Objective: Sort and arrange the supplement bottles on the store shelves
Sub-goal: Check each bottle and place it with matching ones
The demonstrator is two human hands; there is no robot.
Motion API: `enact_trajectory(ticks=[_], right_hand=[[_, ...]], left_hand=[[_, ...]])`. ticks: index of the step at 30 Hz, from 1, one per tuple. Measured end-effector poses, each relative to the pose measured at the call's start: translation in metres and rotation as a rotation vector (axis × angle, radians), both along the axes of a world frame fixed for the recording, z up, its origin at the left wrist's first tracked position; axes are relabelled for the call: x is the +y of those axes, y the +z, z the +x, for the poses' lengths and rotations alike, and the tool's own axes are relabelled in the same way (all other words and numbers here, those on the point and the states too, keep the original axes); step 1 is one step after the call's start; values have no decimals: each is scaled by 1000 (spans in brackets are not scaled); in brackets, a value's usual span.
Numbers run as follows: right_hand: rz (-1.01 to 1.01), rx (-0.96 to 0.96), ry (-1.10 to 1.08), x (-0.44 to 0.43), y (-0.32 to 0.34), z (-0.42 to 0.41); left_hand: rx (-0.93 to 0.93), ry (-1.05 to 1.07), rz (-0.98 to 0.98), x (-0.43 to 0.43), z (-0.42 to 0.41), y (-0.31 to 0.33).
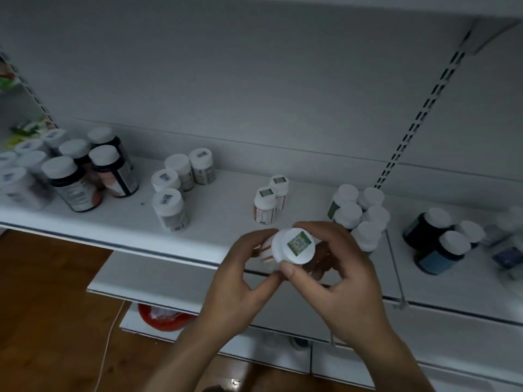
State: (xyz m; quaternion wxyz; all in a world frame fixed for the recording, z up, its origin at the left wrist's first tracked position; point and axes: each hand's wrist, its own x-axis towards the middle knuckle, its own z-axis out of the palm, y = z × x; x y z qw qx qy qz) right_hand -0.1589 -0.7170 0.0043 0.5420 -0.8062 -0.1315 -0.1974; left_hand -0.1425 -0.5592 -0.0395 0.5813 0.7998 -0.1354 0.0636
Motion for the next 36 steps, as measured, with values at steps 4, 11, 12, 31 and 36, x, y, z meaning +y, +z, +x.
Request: enact_trajectory(ticks=[4,11,12,31,36], right_hand=[[394,315,22,1,-5,1],[981,698,134,40,-11,15],[1034,720,162,49,-11,15],[1160,592,52,110,-8,0],[938,527,34,85,6,1]], left_hand=[[-31,-5,-49,16,-2,4],[-99,-42,-282,48,9,29],[-121,-60,-281,52,10,32],[-267,-318,-139,102,16,38],[113,-217,-489,88,23,41]])
